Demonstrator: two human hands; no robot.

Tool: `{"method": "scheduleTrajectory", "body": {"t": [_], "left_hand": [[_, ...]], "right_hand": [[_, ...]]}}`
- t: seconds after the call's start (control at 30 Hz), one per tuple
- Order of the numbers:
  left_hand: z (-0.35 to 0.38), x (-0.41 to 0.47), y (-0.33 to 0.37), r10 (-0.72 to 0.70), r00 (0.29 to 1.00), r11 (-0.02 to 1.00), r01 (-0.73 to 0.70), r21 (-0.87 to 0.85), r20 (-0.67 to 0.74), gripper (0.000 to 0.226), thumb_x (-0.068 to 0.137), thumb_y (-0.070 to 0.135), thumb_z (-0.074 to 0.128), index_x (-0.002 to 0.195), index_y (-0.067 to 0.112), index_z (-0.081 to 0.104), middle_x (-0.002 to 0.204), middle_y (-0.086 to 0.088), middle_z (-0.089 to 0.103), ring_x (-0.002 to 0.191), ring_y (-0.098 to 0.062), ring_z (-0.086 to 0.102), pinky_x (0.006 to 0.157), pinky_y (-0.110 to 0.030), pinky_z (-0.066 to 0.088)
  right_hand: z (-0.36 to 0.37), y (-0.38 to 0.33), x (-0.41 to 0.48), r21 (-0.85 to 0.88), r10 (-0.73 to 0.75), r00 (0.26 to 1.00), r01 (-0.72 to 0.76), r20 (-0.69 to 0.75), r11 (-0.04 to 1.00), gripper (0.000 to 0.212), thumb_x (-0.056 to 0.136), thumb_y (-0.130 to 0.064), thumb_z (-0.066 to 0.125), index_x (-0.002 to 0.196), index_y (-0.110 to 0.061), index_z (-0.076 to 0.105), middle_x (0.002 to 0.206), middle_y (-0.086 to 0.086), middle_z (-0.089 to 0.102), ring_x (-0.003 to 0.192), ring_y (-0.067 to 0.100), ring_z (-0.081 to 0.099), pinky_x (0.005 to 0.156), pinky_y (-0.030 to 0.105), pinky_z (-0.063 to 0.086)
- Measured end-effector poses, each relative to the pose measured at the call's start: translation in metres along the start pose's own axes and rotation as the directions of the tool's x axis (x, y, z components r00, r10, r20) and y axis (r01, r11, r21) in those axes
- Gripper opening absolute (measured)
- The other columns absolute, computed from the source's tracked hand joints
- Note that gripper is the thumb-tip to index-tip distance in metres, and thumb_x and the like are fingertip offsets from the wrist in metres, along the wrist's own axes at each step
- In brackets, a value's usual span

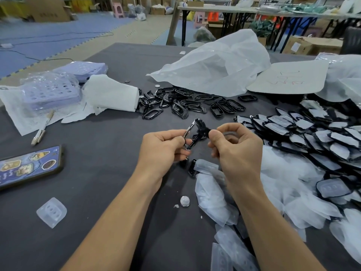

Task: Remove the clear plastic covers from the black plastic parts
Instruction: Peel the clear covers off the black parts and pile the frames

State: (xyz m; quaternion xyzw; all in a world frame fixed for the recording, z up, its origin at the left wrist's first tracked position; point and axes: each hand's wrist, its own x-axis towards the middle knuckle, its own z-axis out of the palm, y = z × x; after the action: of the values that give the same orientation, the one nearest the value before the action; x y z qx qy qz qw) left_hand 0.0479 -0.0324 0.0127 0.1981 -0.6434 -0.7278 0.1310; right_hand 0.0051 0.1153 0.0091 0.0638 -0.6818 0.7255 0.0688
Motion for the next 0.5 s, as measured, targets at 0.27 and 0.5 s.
{"method": "scheduleTrajectory", "body": {"t": [0.27,0.5], "left_hand": [[-0.0016,-0.0011,-0.0038,0.053,0.998,0.992,-0.049,0.119,-0.03,0.028,0.093,0.001,0.064,0.095,0.02,0.083,0.083,0.0,0.081,0.074,-0.01,0.071,0.062,-0.019,0.055],[-0.0039,-0.0016,-0.003,0.054,0.997,0.988,-0.061,0.14,0.054,0.037,0.089,0.002,0.068,0.083,0.034,0.085,0.1,0.012,0.08,0.091,-0.016,0.076,0.085,-0.04,0.062]], "right_hand": [[-0.004,-0.0009,-0.006,-0.383,-0.321,0.934,0.356,0.153,0.852,0.01,0.086,-0.014,0.08,0.084,-0.024,0.077,0.072,-0.016,0.071,0.063,0.007,0.067,0.058,0.018,0.051],[0.0029,0.0044,-0.0087,-0.452,-0.384,0.908,0.417,0.17,0.788,0.013,0.088,-0.015,0.078,0.084,-0.026,0.072,0.08,-0.019,0.069,0.068,0.004,0.064,0.062,0.01,0.047]]}}
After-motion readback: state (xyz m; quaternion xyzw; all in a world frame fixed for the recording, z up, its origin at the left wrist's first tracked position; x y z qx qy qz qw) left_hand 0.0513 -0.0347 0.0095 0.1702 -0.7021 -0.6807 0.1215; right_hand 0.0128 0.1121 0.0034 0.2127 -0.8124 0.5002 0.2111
